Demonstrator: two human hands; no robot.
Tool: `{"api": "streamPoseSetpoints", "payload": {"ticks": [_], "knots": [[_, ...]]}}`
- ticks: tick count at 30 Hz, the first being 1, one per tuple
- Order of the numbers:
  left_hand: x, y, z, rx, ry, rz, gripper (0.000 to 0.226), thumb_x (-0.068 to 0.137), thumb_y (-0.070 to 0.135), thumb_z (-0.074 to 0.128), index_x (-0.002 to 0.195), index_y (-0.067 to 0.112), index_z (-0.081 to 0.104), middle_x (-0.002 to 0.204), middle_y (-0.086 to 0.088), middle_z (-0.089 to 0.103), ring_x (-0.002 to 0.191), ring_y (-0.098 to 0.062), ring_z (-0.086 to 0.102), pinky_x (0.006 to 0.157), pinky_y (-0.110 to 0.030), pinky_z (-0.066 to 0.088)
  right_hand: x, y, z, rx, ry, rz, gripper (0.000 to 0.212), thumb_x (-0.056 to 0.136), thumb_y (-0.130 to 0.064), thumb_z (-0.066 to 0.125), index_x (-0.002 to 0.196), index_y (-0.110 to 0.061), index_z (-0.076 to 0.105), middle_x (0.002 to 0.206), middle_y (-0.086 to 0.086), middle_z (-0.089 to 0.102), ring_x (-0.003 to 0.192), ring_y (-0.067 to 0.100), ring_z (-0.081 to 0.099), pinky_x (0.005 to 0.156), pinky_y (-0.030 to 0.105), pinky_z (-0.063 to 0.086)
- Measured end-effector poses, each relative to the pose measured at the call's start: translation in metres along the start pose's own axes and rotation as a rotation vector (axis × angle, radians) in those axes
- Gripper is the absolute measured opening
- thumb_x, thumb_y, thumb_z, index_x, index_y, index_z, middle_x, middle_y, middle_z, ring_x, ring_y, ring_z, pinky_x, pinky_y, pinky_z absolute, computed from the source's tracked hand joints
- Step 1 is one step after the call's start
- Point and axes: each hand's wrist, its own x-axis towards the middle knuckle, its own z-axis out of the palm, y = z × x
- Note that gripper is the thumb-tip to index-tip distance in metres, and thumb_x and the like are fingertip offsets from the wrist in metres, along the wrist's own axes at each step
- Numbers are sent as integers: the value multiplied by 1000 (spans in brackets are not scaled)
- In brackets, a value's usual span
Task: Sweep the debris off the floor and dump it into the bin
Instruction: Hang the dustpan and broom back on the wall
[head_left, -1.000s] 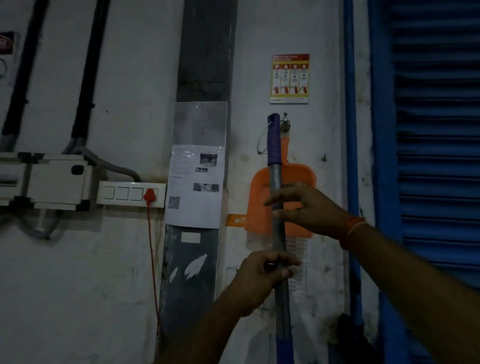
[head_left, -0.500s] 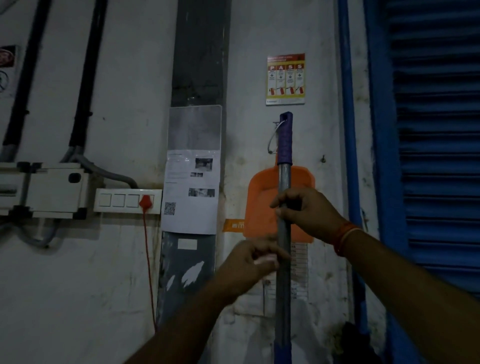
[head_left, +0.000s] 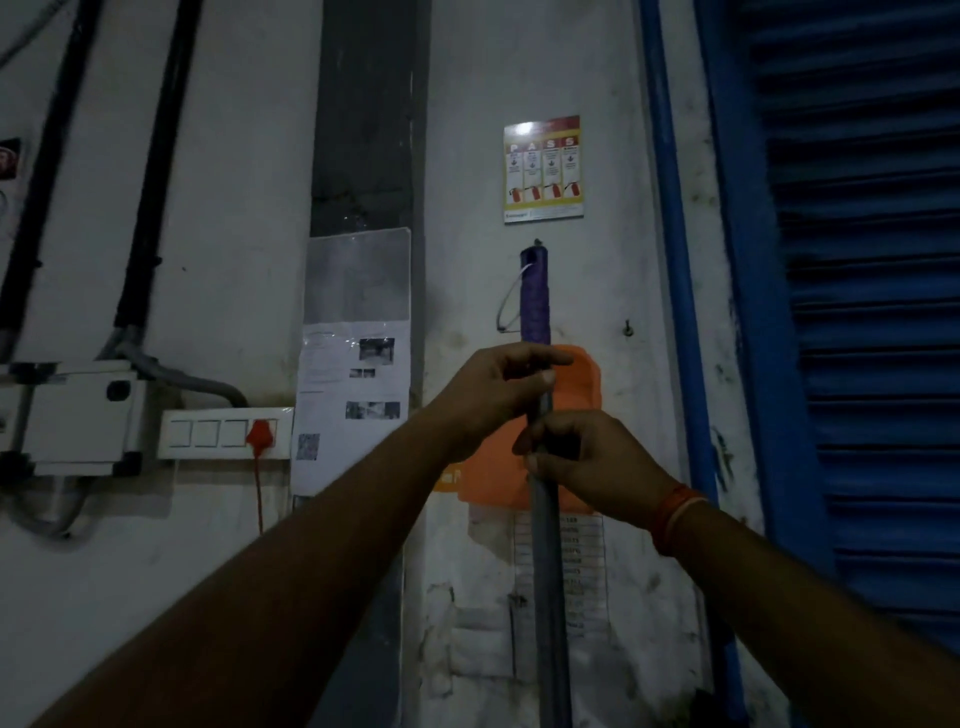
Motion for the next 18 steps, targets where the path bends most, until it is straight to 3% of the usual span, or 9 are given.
{"api": "streamPoseSetpoints", "payload": {"ticks": [4,7,9,12,15,18], "knots": [[11,-10,11,0,-11,18,26,97,-1,57,120,6,67,119,-24,65,111,-34,66,90,-40,59,-4,4,-15,-47,-93,-13,16,86,-9,69,95,-21,74,95,-6,73,89,8,69,87,36,58],[14,-23,21,4,-41,-2,24,96,-1,57,117,4,68,115,-21,68,107,-33,68,89,-41,59,-6,-14,-54,-247,-390,43,16,87,-14,69,101,-19,73,94,-4,73,84,8,71,79,27,59],[15,-29,26,24,-67,-16,23,97,0,56,117,4,67,115,-19,68,107,-33,67,91,-44,59,3,-30,-84,-341,-321,32,11,89,-17,66,98,-22,71,85,-3,72,76,6,71,70,24,59],[17,-37,34,107,-40,-64,24,97,3,57,115,12,70,118,-5,70,107,-23,69,91,-42,59,36,-40,-114,-570,35,-283,12,86,-21,67,93,-31,65,95,-12,64,86,1,61,73,20,54],[20,-42,43,233,-53,-70,25,96,7,59,112,20,72,115,0,70,104,-15,69,91,-39,59,76,-42,-121,-911,-66,-479,19,80,-27,71,92,-39,63,118,-7,54,111,10,45,84,22,36],[24,-47,50,349,-75,-57,26,96,8,59,110,26,72,120,5,68,106,-9,67,92,-34,58,106,-51,-112,-1124,-217,-532,25,81,-29,73,101,-38,63,125,-7,52,116,15,42,94,33,42]]}}
